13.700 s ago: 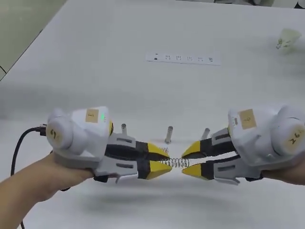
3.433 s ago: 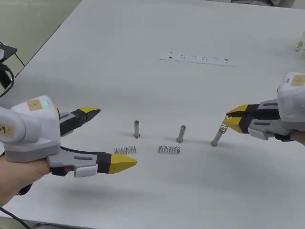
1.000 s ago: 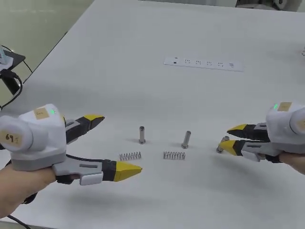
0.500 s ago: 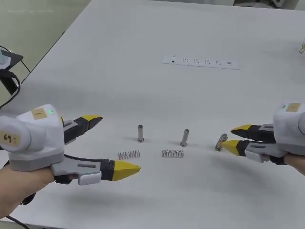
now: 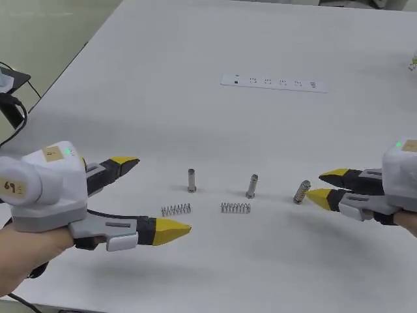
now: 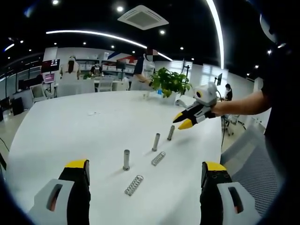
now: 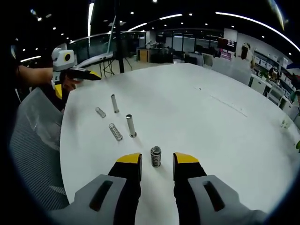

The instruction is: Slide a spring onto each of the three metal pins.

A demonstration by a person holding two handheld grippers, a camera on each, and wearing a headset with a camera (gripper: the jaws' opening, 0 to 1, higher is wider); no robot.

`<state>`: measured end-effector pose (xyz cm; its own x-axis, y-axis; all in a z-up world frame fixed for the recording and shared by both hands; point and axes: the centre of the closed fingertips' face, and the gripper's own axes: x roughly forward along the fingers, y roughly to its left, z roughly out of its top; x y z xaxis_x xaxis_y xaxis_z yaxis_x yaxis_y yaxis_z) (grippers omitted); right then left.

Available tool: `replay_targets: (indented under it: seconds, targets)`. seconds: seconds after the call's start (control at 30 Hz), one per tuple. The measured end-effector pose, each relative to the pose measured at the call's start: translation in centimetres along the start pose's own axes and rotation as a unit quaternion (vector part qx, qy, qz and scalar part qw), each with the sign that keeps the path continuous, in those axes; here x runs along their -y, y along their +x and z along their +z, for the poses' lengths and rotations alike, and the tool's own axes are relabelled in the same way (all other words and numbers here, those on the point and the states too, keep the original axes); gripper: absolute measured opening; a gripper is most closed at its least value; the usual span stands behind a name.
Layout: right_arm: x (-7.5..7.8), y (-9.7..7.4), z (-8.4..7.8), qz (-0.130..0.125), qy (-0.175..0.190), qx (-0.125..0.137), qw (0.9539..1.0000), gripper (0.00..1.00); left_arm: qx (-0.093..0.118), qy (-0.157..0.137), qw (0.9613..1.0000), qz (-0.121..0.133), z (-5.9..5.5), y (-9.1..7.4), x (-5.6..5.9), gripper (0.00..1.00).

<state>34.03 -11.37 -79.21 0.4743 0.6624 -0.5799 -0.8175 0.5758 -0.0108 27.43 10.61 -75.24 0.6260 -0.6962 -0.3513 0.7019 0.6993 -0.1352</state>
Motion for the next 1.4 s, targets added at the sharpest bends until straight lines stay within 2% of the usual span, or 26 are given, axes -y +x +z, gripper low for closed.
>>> replay_targets:
  seconds: [0.47, 1.0, 1.23, 1.4]
  targets:
    - [-1.3, -1.2, -0.4, 0.004, 0.020, 0.015, 0.9997, 0.24, -0.001, -0.004, 1.0000, 0.001, -0.3, 0.0, 0.1, 0.96]
    - [-2.9, -1.8, -1.7, 0.009, 0.047, 0.020, 0.9986, 0.24, 0.000, -0.009, 1.0000, 0.002, -0.5, -0.2, 0.0, 0.96]
    - [-3.5, -2.0, -2.2, 0.015, 0.045, 0.015, 0.9987, 0.25, -0.002, -0.010, 0.9999, 0.002, -0.7, -0.3, 0.1, 0.96]
    - [-4.2, -1.7, -1.8, 0.025, 0.031, 0.012, 0.9991, 0.25, -0.005, -0.009, 0.9999, 0.000, -0.7, -0.2, 0.1, 0.96]
